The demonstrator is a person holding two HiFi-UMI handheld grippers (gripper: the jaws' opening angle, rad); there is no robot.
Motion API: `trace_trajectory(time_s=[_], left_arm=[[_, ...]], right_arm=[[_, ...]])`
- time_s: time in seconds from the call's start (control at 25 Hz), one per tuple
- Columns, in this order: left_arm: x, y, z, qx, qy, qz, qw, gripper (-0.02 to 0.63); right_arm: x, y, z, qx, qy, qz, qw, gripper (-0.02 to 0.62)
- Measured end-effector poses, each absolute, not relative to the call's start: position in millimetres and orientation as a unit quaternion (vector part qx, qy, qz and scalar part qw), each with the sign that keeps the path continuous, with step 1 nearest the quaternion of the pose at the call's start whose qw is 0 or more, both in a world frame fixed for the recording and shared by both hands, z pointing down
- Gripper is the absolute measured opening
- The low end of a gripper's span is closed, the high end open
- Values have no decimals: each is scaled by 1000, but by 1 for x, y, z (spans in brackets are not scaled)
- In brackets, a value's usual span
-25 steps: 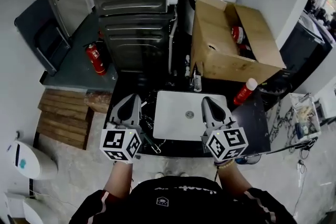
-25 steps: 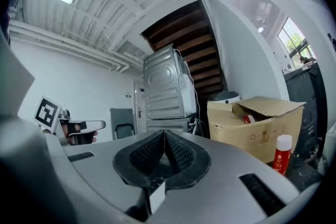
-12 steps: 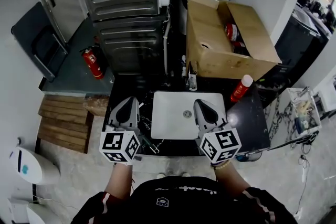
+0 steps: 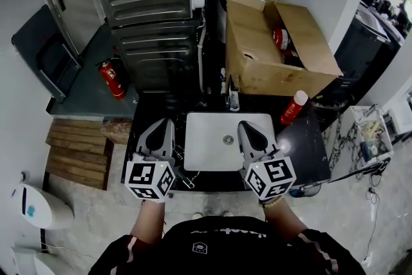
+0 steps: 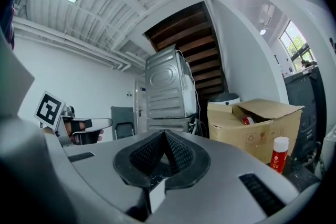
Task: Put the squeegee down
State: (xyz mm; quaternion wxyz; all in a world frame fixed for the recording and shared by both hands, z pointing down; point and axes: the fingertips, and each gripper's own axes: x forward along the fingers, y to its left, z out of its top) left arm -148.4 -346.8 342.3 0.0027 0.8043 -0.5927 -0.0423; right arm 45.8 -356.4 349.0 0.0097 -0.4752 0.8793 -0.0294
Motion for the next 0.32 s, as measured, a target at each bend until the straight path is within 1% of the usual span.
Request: trace_trajectory(time_s=[0.32], left_arm=[[-141, -350, 342, 807, -589, -44, 2, 12]], right_arm=[[53, -359, 351, -478, 878, -28, 8, 37]])
